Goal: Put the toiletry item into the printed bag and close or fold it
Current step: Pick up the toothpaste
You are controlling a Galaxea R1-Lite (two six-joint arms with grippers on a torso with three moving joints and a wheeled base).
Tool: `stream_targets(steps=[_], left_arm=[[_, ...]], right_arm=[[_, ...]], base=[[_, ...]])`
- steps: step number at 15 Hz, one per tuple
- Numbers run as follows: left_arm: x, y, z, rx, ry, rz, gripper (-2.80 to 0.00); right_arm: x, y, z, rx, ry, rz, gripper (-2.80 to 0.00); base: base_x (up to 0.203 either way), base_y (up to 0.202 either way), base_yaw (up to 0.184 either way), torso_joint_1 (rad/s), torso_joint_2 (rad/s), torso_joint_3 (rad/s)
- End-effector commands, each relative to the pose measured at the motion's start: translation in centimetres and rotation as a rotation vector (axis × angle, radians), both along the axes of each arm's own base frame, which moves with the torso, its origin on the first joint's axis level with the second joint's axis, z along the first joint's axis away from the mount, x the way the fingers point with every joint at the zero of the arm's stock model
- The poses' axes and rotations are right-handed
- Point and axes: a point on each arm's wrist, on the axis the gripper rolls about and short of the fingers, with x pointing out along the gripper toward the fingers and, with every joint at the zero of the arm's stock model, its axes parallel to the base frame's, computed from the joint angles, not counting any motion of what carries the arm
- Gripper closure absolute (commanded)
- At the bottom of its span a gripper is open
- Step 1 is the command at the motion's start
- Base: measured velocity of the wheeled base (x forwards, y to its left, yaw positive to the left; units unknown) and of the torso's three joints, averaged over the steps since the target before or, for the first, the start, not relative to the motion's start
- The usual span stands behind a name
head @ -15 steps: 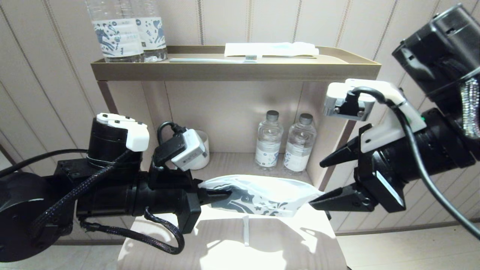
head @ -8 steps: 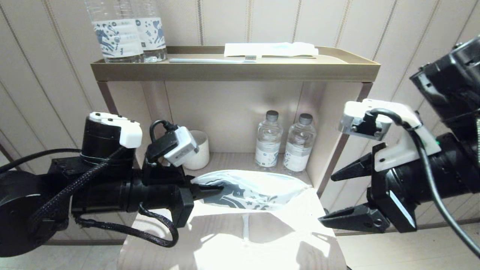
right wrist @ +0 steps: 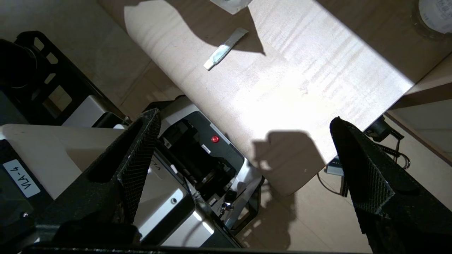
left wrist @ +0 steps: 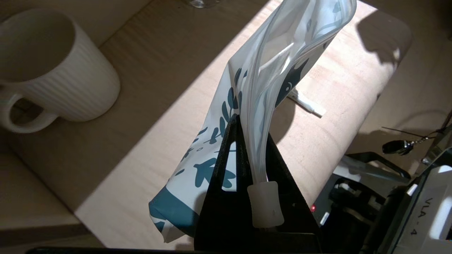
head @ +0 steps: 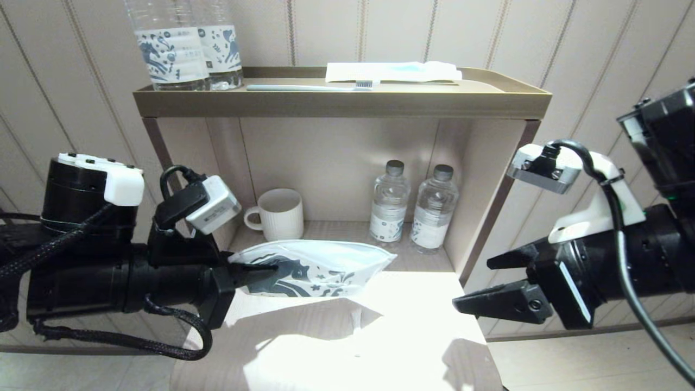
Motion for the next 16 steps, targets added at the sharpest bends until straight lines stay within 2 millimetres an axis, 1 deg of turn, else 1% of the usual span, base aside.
stream_targets(steps=[1,3,4,8,10,12,14,15,16], left_arm=[[-1.2,0.8,0.9,0.007,-0.029,0.044,0.0],[-1.8,1.2,1.2,0.009,-0.027,0.082,0.0],[-1.9,1.3,1.5,0.006,-0.032,0.103,0.0],[-2.3,1.7,2.0,0.009,-0.049,0.167,0.0],[-2.5,1.9,2.5,0.015,-0.063,0.197,0.0],[-2.6,2.0,2.7,0.017,-0.072,0.227,0.0],[-2.5,2.0,2.6,0.009,-0.06,0.259,0.0],[-2.5,2.0,2.8,0.01,-0.065,0.267,0.0],[-2.4,2.0,3.0,0.011,-0.073,0.279,0.0]], right_arm=[[0.2,0.4,-0.4,0.012,-0.006,0.004,-2.8],[0.8,0.9,-0.5,0.031,-0.025,0.008,-2.8],[1.2,1.4,-0.9,0.023,-0.013,0.018,-2.8],[3.7,4.6,-2.7,-0.023,0.051,0.053,-2.8],[5.0,6.3,-4.1,-0.058,0.093,0.041,-2.8],[5.4,8.0,-5.4,-0.094,0.123,0.013,-2.8],[5.7,9.0,-5.7,-0.103,0.13,0.013,-2.8],[5.6,9.4,-5.8,-0.105,0.135,0.022,-2.8],[5.2,10.1,-6.1,-0.109,0.144,0.042,0.0]], base=[[0.0,0.0,0.0,0.0,0.0,0.0],[0.0,0.0,0.0,0.0,0.0,0.0],[0.0,0.0,0.0,0.0,0.0,0.0],[0.0,0.0,0.0,0.0,0.0,0.0],[0.0,0.0,0.0,0.0,0.0,0.0],[0.0,0.0,0.0,0.0,0.0,0.0],[0.0,0.0,0.0,0.0,0.0,0.0],[0.0,0.0,0.0,0.0,0.0,0.0],[0.0,0.0,0.0,0.0,0.0,0.0]])
